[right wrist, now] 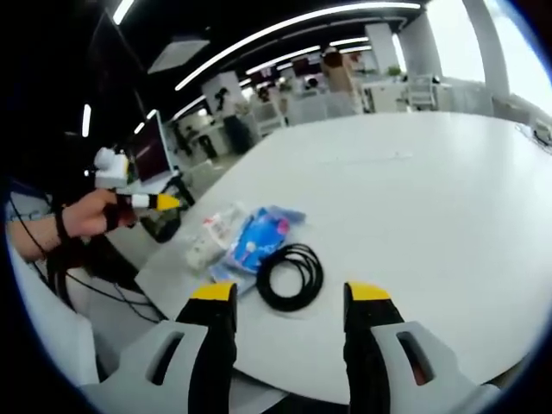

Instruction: Arrange the tabletop items into an orderly group along one side of the table until the central work area is clear of visible clutter.

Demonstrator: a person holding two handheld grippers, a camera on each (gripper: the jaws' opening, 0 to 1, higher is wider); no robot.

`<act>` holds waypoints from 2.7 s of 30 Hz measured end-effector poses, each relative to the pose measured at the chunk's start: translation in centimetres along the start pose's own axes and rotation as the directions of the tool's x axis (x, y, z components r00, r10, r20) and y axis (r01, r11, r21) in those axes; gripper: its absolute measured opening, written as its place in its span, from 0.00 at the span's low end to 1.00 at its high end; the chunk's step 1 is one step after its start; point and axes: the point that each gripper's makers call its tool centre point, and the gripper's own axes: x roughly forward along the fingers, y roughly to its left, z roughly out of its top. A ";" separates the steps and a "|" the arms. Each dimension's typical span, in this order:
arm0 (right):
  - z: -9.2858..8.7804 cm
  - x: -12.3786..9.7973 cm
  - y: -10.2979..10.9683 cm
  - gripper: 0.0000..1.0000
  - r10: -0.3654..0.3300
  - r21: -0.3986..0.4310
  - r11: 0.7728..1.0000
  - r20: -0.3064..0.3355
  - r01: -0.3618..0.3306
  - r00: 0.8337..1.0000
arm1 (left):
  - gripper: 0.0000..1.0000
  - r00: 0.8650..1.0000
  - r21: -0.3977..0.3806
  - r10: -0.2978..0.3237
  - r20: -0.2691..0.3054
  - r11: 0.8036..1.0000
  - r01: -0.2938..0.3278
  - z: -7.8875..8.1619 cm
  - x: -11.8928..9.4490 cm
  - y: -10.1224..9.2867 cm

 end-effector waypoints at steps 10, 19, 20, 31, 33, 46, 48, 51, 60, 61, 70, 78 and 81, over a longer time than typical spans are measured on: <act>-0.7 -0.5 -0.3 0.48 -0.013 0.026 1.000 -0.002 0.013 1.000 | 0.41 0.993 0.038 0.028 -0.111 0.999 -0.024 -1.8 2.1 0.8; -1.3 -0.6 -0.2 0.47 -0.013 0.033 0.999 -0.023 0.014 1.000 | 0.41 0.986 0.008 0.034 -0.161 0.999 -0.033 -1.9 3.9 2.0; -1.4 -0.5 -0.1 0.47 -0.011 0.033 0.999 -0.026 0.011 1.000 | 0.41 0.986 -0.010 0.030 -0.166 0.999 -0.032 -2.0 4.0 2.0; -2.0 0.0 0.2 0.47 0.004 0.027 1.000 -0.062 -0.003 0.998 | 0.42 0.975 -0.057 0.024 -0.221 0.998 -0.037 -2.4 5.7 2.1; -2.2 0.1 0.3 0.47 0.005 0.026 1.000 -0.068 -0.004 0.998 | 0.44 0.970 -0.031 0.019 -0.243 0.999 -0.027 -2.6 6.2 2.0; -2.7 0.4 0.7 0.47 0.000 0.042 0.999 -0.079 0.003 0.997 | 0.46 0.948 0.022 -0.002 -0.319 1.000 0.010 -2.9 9.5 2.4; -2.7 0.3 0.6 0.47 -0.002 0.040 0.999 -0.080 0.005 0.997 | 0.47 0.944 0.019 -0.007 -0.331 1.000 0.014 -3.0 10.0 2.3; -2.7 0.3 0.4 0.47 -0.008 0.035 0.999 -0.084 0.011 0.996 | 0.47 0.941 0.019 -0.012 -0.340 1.000 0.019 -3.1 10.5 2.2; -2.6 0.2 0.3 0.47 -0.014 0.029 0.999 -0.088 0.016 0.996 | 0.48 0.920 0.071 -0.021 -0.392 0.996 0.053 -4.3 11.6 2.1; -2.6 0.2 0.4 0.47 -0.014 0.029 0.999 -0.088 0.016 0.996 | 0.48 0.919 0.071 -0.023 -0.395 0.996 0.056 -4.4 11.7 2.1; -2.9 0.2 0.8 0.47 -0.011 0.030 0.999 -0.090 0.013 0.996 | 0.40 0.931 0.018 -0.053 -0.362 0.998 0.064 -4.2 12.3 2.5; -2.7 0.1 0.6 0.47 -0.015 0.027 0.999 -0.092 0.018 0.996 | 0.39 0.933 0.012 -0.030 -0.357 0.999 0.037 -4.1 12.1 3.9; -2.5 0.1 0.6 0.47 -0.017 0.025 1.000 -0.087 0.019 0.996 | 0.39 0.934 0.007 -0.009 -0.356 1.000 0.012 -4.1 11.8 4.9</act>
